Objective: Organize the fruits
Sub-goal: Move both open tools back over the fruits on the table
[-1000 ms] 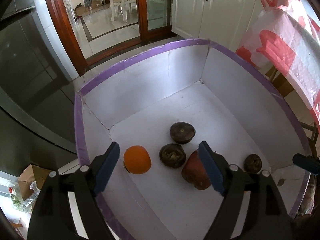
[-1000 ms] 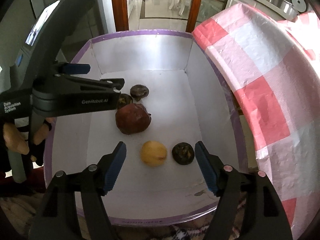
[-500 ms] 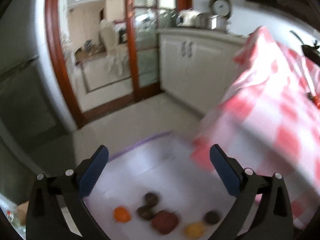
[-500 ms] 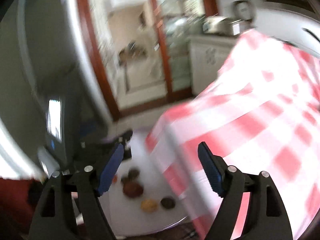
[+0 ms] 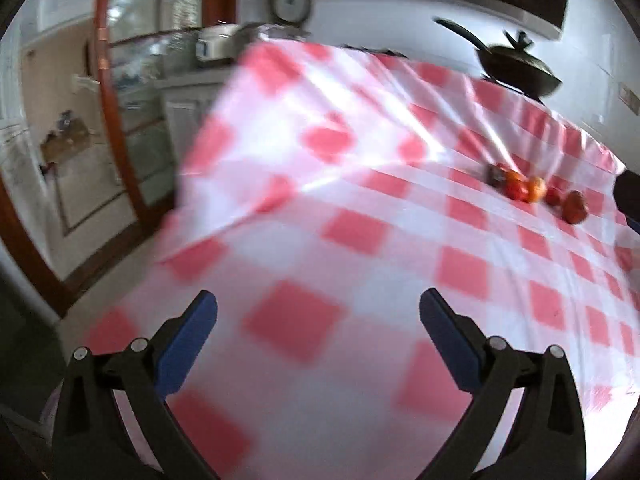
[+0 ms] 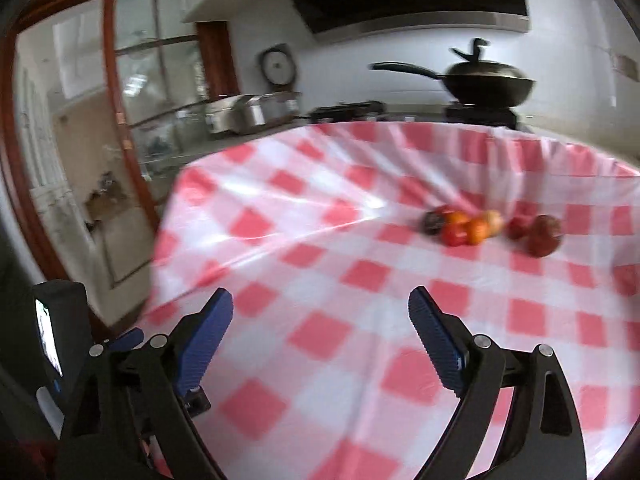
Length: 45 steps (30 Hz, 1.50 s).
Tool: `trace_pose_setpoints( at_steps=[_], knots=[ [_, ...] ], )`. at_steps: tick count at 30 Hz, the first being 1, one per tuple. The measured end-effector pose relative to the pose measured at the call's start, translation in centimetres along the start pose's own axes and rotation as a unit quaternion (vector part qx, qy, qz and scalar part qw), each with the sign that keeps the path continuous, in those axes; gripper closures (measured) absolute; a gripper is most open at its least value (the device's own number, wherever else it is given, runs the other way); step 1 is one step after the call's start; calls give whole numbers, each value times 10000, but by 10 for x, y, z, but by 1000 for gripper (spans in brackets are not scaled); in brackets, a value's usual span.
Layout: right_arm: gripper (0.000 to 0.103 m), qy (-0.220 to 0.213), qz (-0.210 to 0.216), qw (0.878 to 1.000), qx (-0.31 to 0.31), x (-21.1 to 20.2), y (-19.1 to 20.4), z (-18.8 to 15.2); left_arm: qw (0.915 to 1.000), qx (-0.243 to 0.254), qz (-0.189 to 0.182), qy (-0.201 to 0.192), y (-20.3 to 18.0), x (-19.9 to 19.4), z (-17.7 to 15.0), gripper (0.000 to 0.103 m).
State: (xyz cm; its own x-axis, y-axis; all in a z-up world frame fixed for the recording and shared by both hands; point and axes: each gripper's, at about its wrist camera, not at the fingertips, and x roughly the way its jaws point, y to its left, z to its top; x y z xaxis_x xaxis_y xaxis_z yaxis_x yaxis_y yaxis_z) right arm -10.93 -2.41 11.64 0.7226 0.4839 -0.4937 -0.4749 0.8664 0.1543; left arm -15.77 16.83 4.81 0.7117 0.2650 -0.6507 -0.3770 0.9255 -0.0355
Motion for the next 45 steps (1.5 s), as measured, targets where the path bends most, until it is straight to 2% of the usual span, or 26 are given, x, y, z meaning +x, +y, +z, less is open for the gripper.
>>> trace_pose_setpoints(
  at_steps=[6, 11, 15, 24, 45],
  knots=[
    [16, 166, -537, 9974, 458, 29, -60, 15, 9978, 455, -170, 451, -83, 52, 14, 1],
    [16, 258, -623, 9938, 888, 39, -93, 17, 9963, 640, -317, 478, -112, 62, 20, 2],
    [16, 320, -620, 9924, 1013, 47, -104, 12, 9948, 767, -333, 583, -117, 64, 18, 2],
    [16, 409, -596, 9893, 1267, 53, -116, 8, 9952, 297, -339, 874, -102, 75, 20, 2],
    [16, 504, -791, 9865, 1344, 61, -119, -1, 9946, 241, -445, 906, -102, 75, 19, 2]
  ],
)
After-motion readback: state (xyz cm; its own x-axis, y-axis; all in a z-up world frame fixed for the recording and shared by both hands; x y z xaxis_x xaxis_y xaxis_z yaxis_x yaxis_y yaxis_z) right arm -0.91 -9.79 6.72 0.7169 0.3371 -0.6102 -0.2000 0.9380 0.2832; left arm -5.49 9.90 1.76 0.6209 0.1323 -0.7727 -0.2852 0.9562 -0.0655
